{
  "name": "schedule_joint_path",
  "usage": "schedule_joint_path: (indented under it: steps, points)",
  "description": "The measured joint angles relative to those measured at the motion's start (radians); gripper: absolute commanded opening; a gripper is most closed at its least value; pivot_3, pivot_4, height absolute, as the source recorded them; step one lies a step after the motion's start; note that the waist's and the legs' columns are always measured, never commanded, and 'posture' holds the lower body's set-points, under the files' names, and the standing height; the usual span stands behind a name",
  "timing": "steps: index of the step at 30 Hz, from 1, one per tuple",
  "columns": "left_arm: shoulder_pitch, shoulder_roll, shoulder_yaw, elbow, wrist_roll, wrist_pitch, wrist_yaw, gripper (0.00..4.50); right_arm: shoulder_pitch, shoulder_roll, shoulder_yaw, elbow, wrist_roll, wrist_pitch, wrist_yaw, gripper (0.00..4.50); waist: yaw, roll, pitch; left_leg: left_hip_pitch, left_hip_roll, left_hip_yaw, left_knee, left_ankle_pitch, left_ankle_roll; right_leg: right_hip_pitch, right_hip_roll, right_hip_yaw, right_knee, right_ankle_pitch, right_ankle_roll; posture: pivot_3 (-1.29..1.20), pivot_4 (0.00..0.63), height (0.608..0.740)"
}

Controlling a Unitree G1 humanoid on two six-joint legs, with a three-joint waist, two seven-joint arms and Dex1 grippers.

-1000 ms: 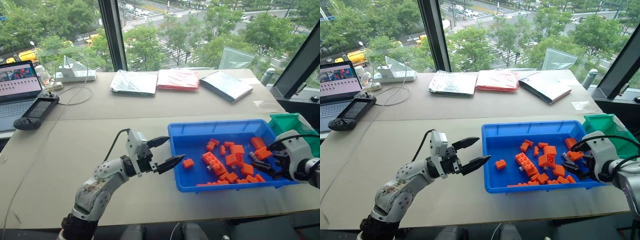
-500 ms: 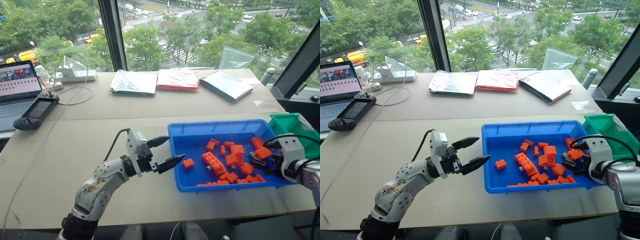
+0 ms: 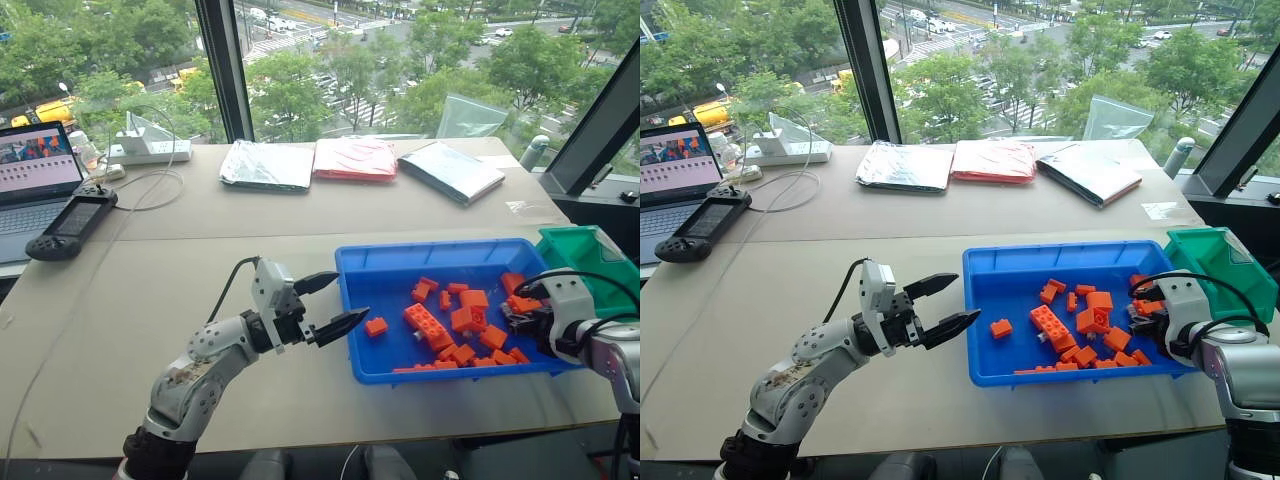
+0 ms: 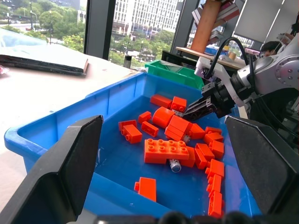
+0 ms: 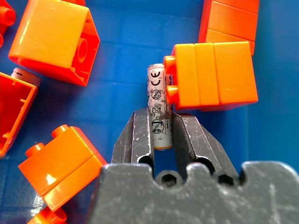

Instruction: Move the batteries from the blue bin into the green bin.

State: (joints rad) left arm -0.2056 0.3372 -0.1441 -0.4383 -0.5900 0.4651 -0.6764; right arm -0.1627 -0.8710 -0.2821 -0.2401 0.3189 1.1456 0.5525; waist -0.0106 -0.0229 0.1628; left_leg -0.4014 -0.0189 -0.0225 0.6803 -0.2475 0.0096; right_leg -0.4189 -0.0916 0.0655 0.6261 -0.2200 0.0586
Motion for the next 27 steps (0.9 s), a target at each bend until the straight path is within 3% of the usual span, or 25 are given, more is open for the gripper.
schedule_joint_path:
  steps: [6,10,20,22,27]
  points:
    - [-0.006,0.000,0.000,0.001,0.000,0.003,0.001,4.50,-0.029,-0.032,-0.102,-0.145,0.109,0.083,0.061,0.28,-0.001,0.000,0.000,0.000,0.000,-0.001,0.000,0.000,0.000,0.000,0.000,0.000,0.000,0.000,0.000,0.00,0.150,0.740]
    - [-0.009,0.000,-0.001,0.002,0.000,0.011,0.001,4.50,-0.101,-0.030,-0.158,-0.129,0.115,0.088,0.018,0.28,-0.001,0.000,0.000,0.000,0.000,0.000,0.000,0.000,0.000,0.000,0.000,0.000,0.000,0.000,0.000,0.00,0.150,0.740]
    - [-0.013,-0.001,-0.002,0.003,0.000,0.019,-0.002,4.50,-0.173,-0.081,-0.165,0.093,-0.144,-0.101,-0.267,0.28,0.003,0.000,0.000,-0.001,0.000,0.006,0.000,0.000,0.000,-0.001,0.000,0.000,0.000,0.000,0.000,0.00,0.150,0.740]
    - [-0.013,-0.001,-0.003,0.003,0.000,0.019,-0.002,4.50,-0.168,-0.081,-0.162,0.110,-0.158,-0.116,-0.279,1.28,-0.001,0.000,0.000,-0.001,0.000,0.006,0.000,0.000,0.000,-0.002,0.000,0.000,0.000,0.000,0.000,0.00,0.150,0.740]
    - [-0.015,-0.002,-0.003,0.003,0.000,0.019,-0.002,4.50,-0.166,-0.076,-0.162,0.124,-0.182,-0.142,-0.296,2.86,-0.004,0.000,0.000,-0.001,0.000,0.007,0.000,0.000,0.000,-0.001,0.000,0.000,0.000,0.000,0.000,0.00,0.150,0.740]
